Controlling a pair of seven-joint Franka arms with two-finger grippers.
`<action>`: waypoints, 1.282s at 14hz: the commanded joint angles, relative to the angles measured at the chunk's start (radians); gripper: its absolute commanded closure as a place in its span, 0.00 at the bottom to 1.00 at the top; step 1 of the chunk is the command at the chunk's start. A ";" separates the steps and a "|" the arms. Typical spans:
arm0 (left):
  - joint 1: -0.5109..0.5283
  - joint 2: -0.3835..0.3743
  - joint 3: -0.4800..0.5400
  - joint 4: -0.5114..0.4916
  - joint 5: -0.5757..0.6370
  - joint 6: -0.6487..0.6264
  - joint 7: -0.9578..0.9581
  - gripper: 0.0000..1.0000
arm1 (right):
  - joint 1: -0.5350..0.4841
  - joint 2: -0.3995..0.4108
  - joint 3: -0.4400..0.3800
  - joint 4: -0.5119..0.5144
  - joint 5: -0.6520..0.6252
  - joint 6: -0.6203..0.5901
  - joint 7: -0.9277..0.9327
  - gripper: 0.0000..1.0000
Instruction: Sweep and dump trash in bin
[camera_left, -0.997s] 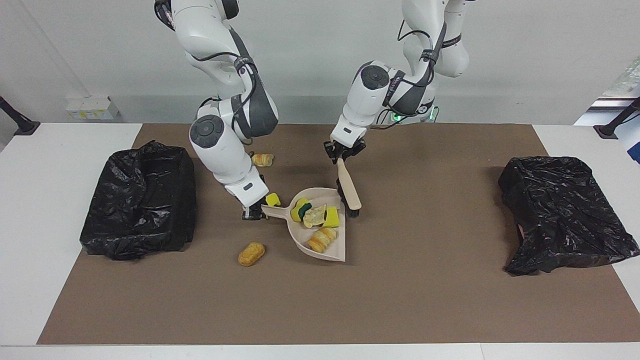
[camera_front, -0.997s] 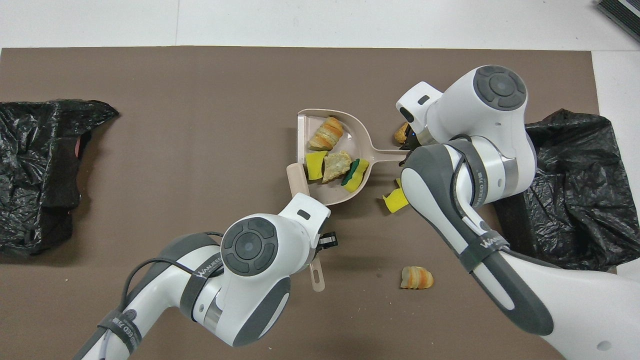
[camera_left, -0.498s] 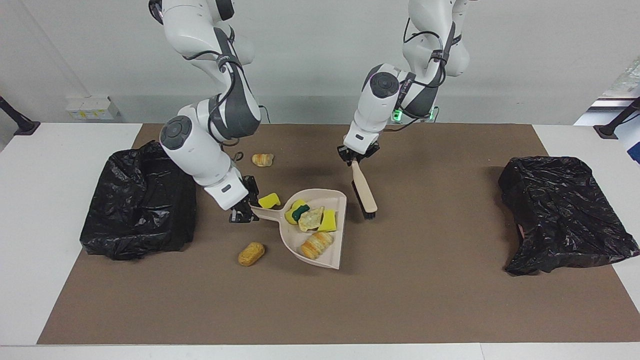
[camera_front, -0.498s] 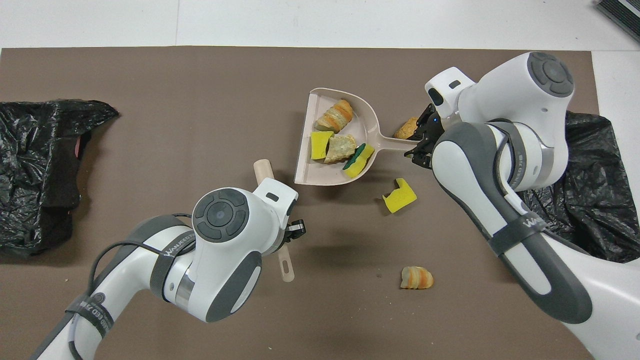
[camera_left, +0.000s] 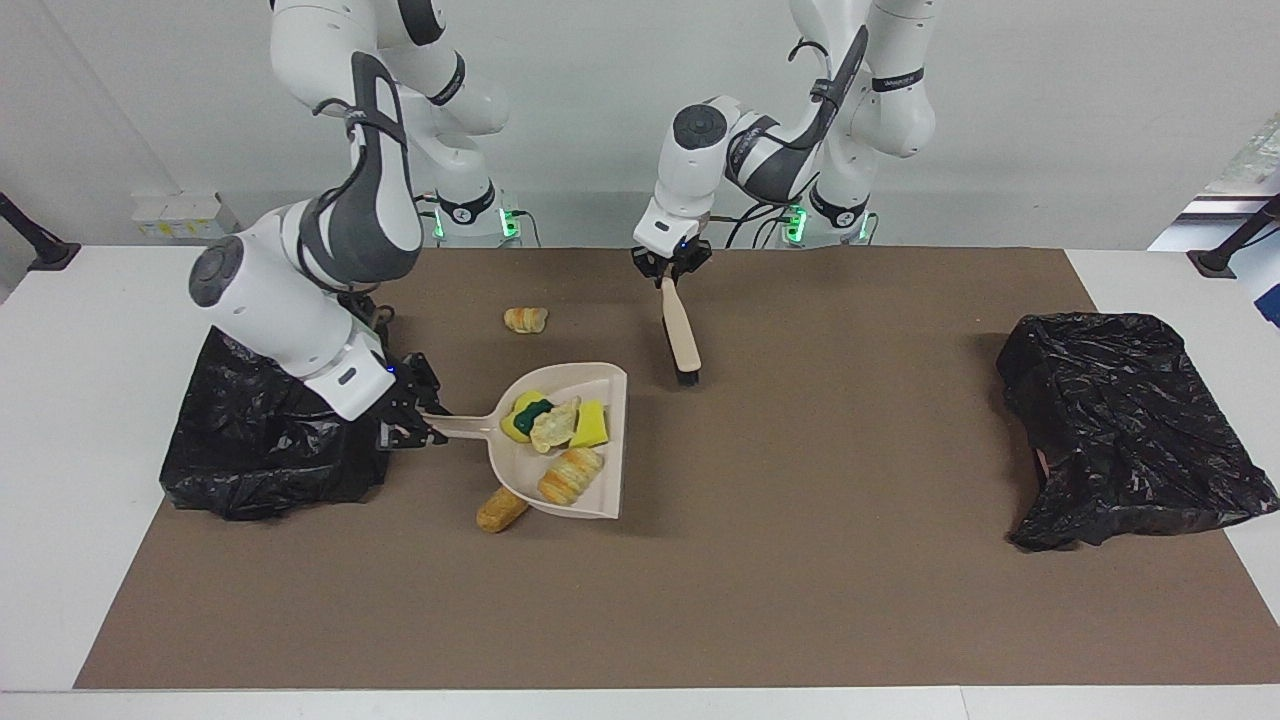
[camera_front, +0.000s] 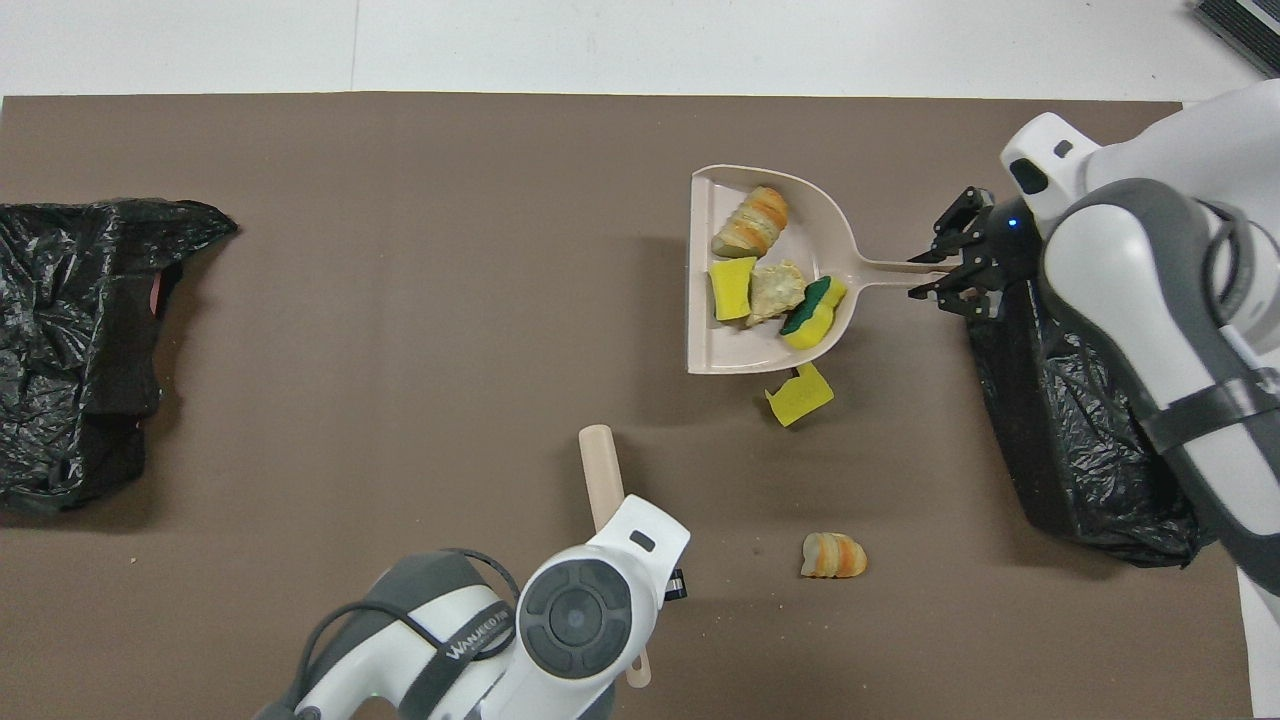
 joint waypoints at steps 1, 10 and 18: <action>-0.054 -0.050 0.016 -0.092 0.016 0.081 -0.032 1.00 | -0.109 -0.043 0.008 0.001 0.033 -0.085 -0.148 1.00; 0.155 -0.012 0.027 -0.003 0.029 0.036 0.042 0.00 | -0.473 -0.093 -0.015 0.001 -0.180 -0.191 -0.484 1.00; 0.473 0.124 0.029 0.200 0.073 -0.036 0.464 0.00 | -0.427 -0.164 -0.041 -0.010 -0.429 -0.044 -0.465 1.00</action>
